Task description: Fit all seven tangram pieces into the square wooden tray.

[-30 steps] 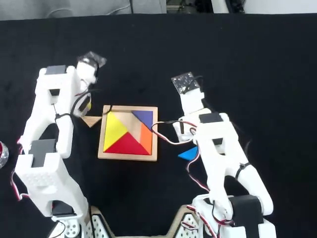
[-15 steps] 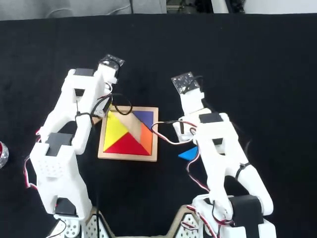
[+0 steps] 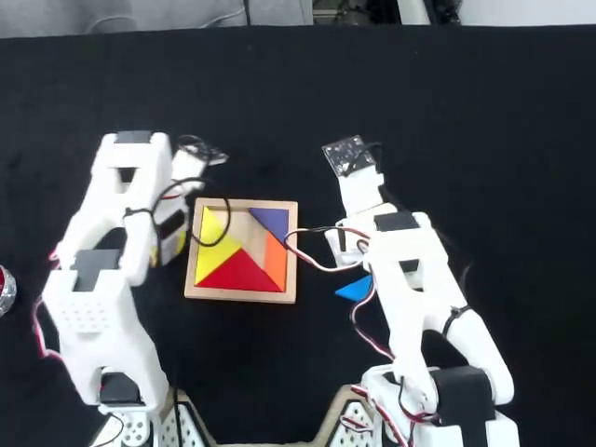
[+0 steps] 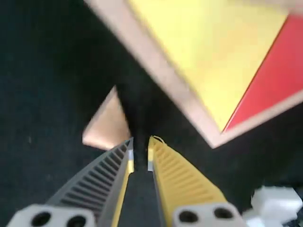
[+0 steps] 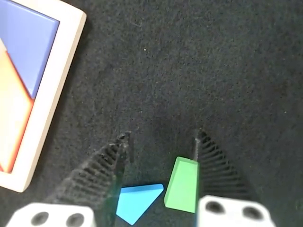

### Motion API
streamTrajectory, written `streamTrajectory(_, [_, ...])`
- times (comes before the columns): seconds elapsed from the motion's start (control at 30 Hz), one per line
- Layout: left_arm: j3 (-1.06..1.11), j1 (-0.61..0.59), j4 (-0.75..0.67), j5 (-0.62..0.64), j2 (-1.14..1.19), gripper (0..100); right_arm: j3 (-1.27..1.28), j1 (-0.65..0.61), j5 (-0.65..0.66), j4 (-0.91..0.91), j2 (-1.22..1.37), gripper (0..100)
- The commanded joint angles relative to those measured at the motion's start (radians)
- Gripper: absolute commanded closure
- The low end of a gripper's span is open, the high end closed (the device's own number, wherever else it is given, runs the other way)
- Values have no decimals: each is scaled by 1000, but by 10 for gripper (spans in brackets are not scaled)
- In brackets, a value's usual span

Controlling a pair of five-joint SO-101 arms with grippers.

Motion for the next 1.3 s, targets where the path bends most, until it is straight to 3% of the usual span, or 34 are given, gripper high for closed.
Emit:
streamTrajectory(0.0, [-19,-71,55,-21,-100,931,-7,-14,11,-9,-4,794])
streamTrajectory(0.17, [110,-93,0,-18,-379,931,-7,-14,11,-9,-4,794])
streamTrajectory(0.23, [202,-88,-107,-2,-482,930,-7,-14,11,-9,-4,794])
streamTrajectory(0.37, [438,-87,-463,153,-565,927,-7,-14,11,-9,-4,794])
streamTrajectory(0.5, [607,-62,-652,195,-565,927,-5,-14,11,-9,-4,794])
streamTrajectory(0.67, [615,-27,-617,18,-566,823,-5,-14,11,-12,1,794])
streamTrajectory(1.03, [596,-73,-663,-11,-555,775,-5,-14,11,-12,-2,794])
streamTrajectory(1.27, [473,-96,-649,-40,-368,775,-5,-14,11,-12,1,794])
